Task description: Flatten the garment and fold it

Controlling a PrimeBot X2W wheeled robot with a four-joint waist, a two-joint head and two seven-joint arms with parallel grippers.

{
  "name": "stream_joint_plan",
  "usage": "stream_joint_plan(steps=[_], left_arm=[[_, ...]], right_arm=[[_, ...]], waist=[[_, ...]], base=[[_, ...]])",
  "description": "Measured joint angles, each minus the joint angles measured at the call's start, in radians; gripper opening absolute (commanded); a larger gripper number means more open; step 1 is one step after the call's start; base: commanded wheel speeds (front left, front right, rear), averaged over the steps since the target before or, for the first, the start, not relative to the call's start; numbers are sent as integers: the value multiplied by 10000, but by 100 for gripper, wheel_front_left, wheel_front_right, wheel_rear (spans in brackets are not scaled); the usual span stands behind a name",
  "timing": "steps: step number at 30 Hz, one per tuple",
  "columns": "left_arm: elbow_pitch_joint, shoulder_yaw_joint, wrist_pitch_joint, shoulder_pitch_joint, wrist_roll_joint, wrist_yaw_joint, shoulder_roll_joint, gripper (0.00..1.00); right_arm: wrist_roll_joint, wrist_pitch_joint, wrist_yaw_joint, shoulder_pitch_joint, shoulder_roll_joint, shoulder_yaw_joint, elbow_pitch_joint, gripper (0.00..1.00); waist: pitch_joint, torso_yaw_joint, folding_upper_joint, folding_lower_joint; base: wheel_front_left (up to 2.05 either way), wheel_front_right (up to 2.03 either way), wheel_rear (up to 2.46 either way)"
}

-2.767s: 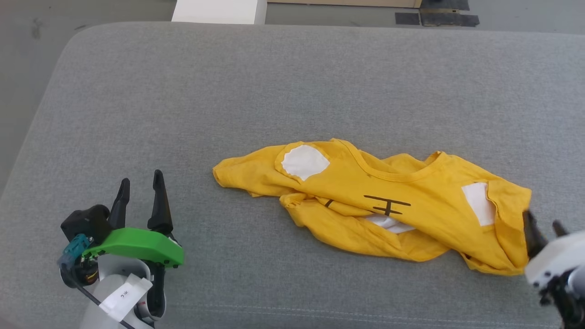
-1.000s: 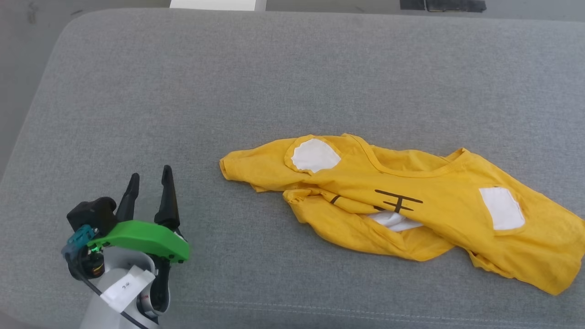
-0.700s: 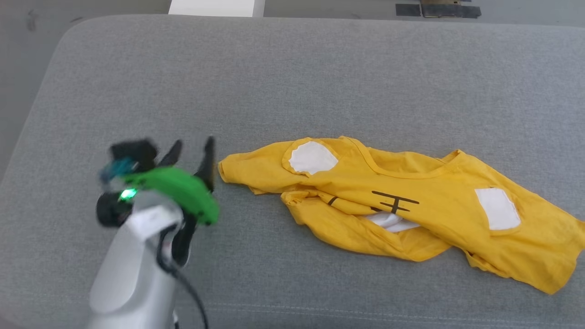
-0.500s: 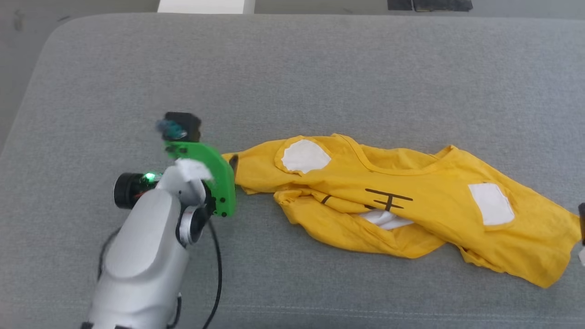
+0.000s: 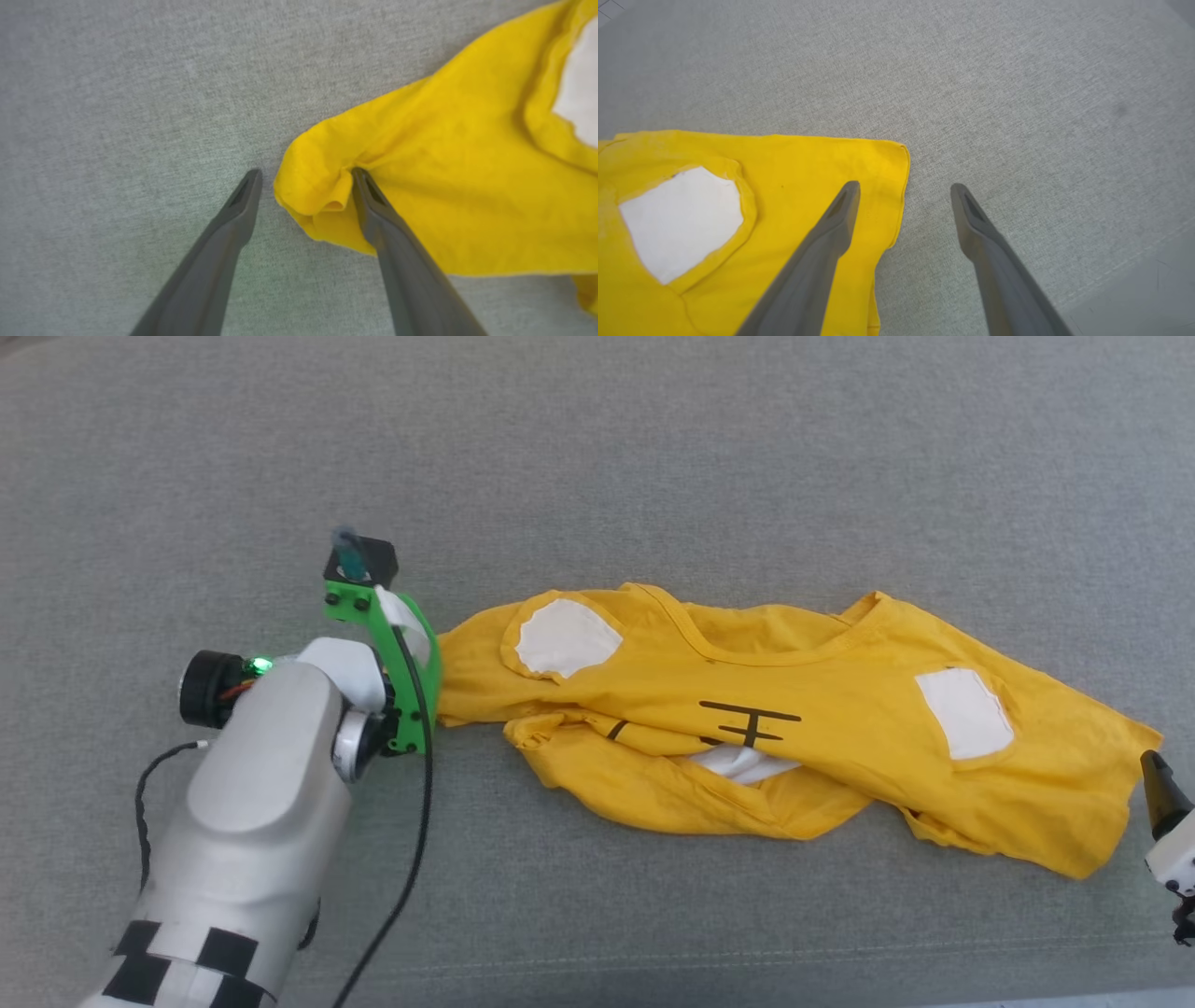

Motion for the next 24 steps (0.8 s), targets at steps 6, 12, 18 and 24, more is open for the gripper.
stream_joint_plan(steps=[6, 12, 18, 24], left_arm=[[-92, 297, 336, -77, -560, -261, 136, 0], [-1131, 1501, -1112, 616, -1783, -284, 8, 0], [-2876, 2059, -1576, 1748, -2343, -245, 169, 0], [-4650, 2236, -1680, 2938, -2681, 31, 132, 0]], right_arm=[[27, -142, 0, 4, -2, -15, 130, 100], [-372, 12, 0, -43, 2, -44, -25, 100], [-1476, 1189, 0, -360, -4, 35, -769, 100], [-2414, 2401, -2, -1017, -2, -38, -930, 100]], waist=[[231, -147, 0, 0], [237, 49, 0, 0], [256, 173, 0, 0], [542, 288, 0, 0]], base=[[0, 0, 0], [0, 0, 0], [0, 0, 0], [0, 0, 0]])
